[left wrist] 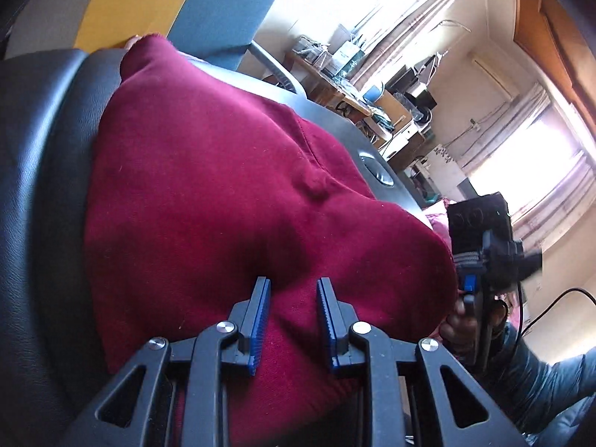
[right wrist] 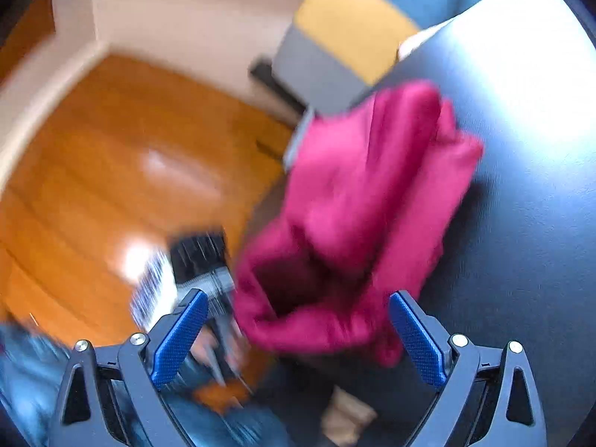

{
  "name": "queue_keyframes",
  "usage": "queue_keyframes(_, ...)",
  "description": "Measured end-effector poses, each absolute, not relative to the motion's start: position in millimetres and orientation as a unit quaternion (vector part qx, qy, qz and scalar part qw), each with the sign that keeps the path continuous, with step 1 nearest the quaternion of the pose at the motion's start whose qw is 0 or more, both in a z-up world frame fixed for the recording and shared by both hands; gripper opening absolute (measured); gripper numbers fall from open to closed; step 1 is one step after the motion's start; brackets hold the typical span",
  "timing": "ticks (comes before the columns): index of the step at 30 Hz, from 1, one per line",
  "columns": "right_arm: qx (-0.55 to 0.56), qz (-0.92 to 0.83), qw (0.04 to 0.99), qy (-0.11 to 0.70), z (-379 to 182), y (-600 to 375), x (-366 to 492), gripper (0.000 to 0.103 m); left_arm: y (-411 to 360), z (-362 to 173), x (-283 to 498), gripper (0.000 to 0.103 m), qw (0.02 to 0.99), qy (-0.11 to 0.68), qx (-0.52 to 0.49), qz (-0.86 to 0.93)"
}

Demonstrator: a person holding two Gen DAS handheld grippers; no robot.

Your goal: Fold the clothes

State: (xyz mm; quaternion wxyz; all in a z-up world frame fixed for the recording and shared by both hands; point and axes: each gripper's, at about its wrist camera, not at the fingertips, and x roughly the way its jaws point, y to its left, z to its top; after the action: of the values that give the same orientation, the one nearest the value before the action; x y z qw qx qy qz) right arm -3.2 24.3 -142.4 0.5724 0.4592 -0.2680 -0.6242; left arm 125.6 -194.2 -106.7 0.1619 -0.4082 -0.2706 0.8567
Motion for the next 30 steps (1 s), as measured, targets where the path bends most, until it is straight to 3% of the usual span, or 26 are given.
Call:
queue_keyframes(5, 0.448, -0.655, 0.538, -0.282, -144.0, -4.1, -25.1, 0.083, -193.9, -112.0, 121.7, 0.025, 0.167, -0.272, -0.407, 0.856)
queue_keyframes(7, 0.455, -0.673, 0.517, -0.271, -148.3, -22.6, -31.0, 0.064, -197.4, -114.2, 123.9, 0.025, 0.170, -0.276, -0.406, 0.855)
queue_keyframes(10, 0.462, -0.692, 0.481, -0.275, -156.5, -29.0, -49.7, 0.054, -205.7, -118.4, 130.3, 0.025, 0.174, -0.280, -0.404, 0.854)
queue_keyframes(22, 0.479, -0.696, 0.452, -0.286, -163.3, -40.7, -102.6, 0.055, -213.6, -132.6, 124.3, 0.024, 0.194, -0.293, -0.403, 0.845)
queue_keyframes(27, 0.457, -0.724, 0.463, -0.228, -158.6, -37.8, -89.9, 0.056, -218.3, -136.2, 122.4, 0.023, 0.199, -0.300, -0.403, 0.841)
queue_keyframes(30, 0.466, -0.728, 0.456, -0.213, -159.1, -51.9, -99.8, 0.085, -220.9, -137.8, 121.1, 0.023, 0.200, -0.304, -0.405, 0.839)
